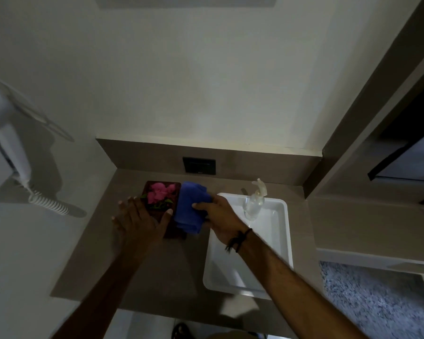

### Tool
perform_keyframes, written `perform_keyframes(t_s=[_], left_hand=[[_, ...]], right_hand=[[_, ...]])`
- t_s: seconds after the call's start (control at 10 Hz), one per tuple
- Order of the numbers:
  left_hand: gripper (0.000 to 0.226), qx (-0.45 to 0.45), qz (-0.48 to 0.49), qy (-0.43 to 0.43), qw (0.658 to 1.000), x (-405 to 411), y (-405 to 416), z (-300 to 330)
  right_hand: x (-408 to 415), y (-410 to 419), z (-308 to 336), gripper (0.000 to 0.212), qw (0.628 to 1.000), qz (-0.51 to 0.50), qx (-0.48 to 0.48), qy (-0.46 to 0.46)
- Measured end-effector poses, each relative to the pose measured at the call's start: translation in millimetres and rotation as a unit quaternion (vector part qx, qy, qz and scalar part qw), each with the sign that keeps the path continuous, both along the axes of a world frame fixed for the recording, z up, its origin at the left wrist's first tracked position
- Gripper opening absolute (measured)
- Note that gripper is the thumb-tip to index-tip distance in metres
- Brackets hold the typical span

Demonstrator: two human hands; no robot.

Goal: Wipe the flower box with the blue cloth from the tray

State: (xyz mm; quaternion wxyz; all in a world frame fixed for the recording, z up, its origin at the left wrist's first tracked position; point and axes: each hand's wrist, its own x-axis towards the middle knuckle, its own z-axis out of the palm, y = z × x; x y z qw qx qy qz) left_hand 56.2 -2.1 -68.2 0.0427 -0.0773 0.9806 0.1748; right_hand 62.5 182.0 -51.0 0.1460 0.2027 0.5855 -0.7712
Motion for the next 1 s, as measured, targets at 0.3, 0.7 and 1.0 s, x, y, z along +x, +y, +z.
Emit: perform_keyframes(t_s=[0.3, 0.7, 1.0], left_hand=[[0.045, 0.391, -0.174, -0.014, 0.904, 19, 84, 26], [0.032, 0.38, -0.06, -0.322, 0.865, 30, 156, -101], [0.03, 0.113, -0.193, -0.208, 0.952, 30, 177, -84]], right_hand=[[38, 83, 0, 0.041, 0.992, 0.01, -0.124, 0.011], [79, 123, -92, 0.046, 0.949, -0.058, 0.265, -0.16], [73, 127, -92, 0.063, 0.892, -0.022, 0.431, -0.132]])
